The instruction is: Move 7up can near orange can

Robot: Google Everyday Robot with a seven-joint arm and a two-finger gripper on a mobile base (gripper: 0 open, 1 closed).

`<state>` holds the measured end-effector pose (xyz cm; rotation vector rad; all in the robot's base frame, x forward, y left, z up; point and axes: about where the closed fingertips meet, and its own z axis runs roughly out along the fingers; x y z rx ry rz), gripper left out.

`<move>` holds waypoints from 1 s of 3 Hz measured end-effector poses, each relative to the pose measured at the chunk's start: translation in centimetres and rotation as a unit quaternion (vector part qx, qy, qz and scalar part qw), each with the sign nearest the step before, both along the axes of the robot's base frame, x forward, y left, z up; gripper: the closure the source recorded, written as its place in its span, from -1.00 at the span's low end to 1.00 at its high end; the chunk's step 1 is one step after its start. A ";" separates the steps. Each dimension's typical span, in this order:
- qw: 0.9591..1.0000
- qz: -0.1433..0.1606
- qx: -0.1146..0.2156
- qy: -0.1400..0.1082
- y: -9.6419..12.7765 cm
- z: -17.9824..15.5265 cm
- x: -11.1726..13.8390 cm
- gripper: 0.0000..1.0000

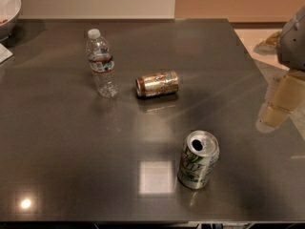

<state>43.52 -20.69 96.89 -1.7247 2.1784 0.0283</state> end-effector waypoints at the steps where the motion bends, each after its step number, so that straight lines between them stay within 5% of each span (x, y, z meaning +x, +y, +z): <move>1: 0.997 0.038 0.066 0.012 2.0 -1.1 -1.2 -1.00; 3: 0.973 0.150 0.167 0.047 7.6 -3.2 -5.3 -1.00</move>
Offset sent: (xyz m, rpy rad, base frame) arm -0.0577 0.0842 -0.0369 0.4279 0.1287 0.3388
